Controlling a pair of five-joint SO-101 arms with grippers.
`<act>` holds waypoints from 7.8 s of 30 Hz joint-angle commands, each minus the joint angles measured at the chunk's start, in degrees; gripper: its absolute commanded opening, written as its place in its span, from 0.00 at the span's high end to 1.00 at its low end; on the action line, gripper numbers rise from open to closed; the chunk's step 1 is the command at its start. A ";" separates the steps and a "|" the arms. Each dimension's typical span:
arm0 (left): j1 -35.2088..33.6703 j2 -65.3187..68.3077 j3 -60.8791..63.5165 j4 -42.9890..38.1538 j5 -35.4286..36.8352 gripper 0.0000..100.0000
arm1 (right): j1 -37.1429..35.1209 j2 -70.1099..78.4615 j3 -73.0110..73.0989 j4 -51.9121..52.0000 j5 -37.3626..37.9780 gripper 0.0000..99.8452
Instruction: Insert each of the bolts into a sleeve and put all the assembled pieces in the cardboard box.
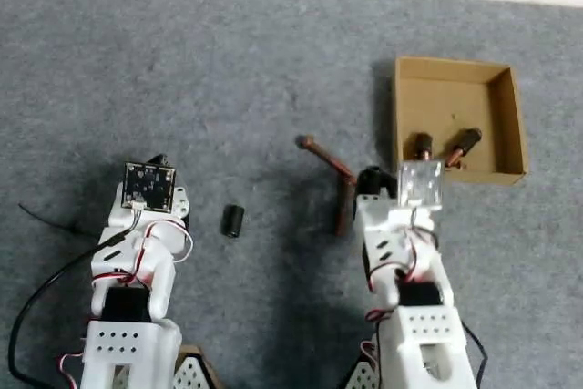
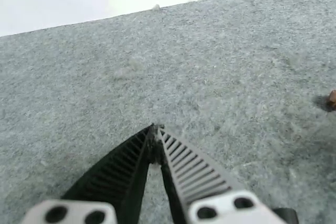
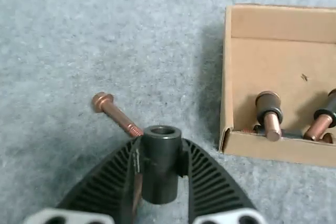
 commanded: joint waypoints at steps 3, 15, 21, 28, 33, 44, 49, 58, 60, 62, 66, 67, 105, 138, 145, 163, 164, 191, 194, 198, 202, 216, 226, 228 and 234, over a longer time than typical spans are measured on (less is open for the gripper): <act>1.54 -0.22 -0.66 -1.14 -0.62 0.99 | 0.57 -15.43 5.85 -1.98 0.44 1.00; 1.80 -0.22 -0.66 -1.14 -0.70 0.99 | 1.45 -34.86 9.71 15.25 0.44 0.99; 1.80 -0.22 -0.66 -1.14 -0.70 0.99 | 1.36 -34.68 9.71 15.25 0.53 0.99; 1.80 -0.22 -0.66 -1.14 -0.70 0.99 | 1.27 -34.68 9.71 15.16 0.26 0.99; 1.80 -0.22 -0.57 -1.14 -0.70 0.99 | 1.27 -34.68 9.71 15.16 0.26 0.99; 1.80 -0.22 -0.57 -1.14 -0.70 0.99 | 1.27 -34.68 9.71 15.16 0.44 0.99; 1.80 -0.22 -0.57 -1.14 -0.70 0.99 | 1.27 -34.68 9.71 15.16 0.53 0.99; 1.89 -0.22 -0.57 -1.14 -0.70 0.99 | 1.27 -34.24 9.71 15.16 0.53 0.99; 1.89 -0.22 -0.57 -1.14 -0.70 0.99 | 1.27 -34.24 9.71 15.25 0.53 0.99; 1.89 -0.22 -0.57 -1.14 -0.70 0.99 | 1.27 -34.24 9.71 15.25 0.53 0.99; 1.89 -0.22 -0.57 -1.14 -0.70 0.99 | 1.27 -34.24 9.71 15.25 0.53 0.99; 1.89 -0.22 -0.57 -1.14 -0.70 0.99 | 1.27 -34.24 9.71 15.25 0.53 0.99; 1.89 -0.13 -0.57 -1.14 -0.53 0.99 | 1.27 -34.24 9.71 15.25 0.53 0.99; 12.00 58.59 -35.12 10.73 2.20 0.99 | 1.27 -34.15 9.71 15.34 0.62 0.99; 13.58 58.59 -37.32 10.64 2.55 0.99 | 1.27 -34.15 9.71 15.25 0.62 0.99; 26.95 88.31 -72.66 13.89 27.25 0.87 | 1.54 -34.15 9.71 15.52 6.24 0.99; 27.12 91.03 -74.51 14.24 28.13 0.85 | 1.54 -34.15 9.71 15.52 6.24 0.99; 31.34 118.02 -97.98 22.68 47.56 0.82 | 1.54 -34.15 9.71 15.52 6.51 0.99; 29.85 120.40 -99.82 22.77 48.53 0.82 | 1.54 -34.15 9.71 15.52 6.51 0.99; 29.32 121.71 -101.76 24.70 48.62 0.83 | 1.54 -34.15 9.71 15.52 6.51 0.99; 29.76 122.15 -103.96 30.24 48.70 0.83 | 1.54 -34.15 9.71 15.52 6.51 0.99; 29.32 122.15 -103.87 32.53 48.79 0.84 | 1.54 -34.15 9.71 15.52 6.51 0.99; 29.32 122.15 -103.78 32.53 48.70 0.99 | 1.54 -34.15 9.71 15.52 6.51 0.99; 29.41 122.15 -103.78 32.53 48.53 1.00 | 1.54 -34.15 9.71 15.52 6.51 0.99; 29.49 121.54 -104.22 34.64 46.51 1.00 | 1.54 -34.15 9.71 15.52 6.51 0.99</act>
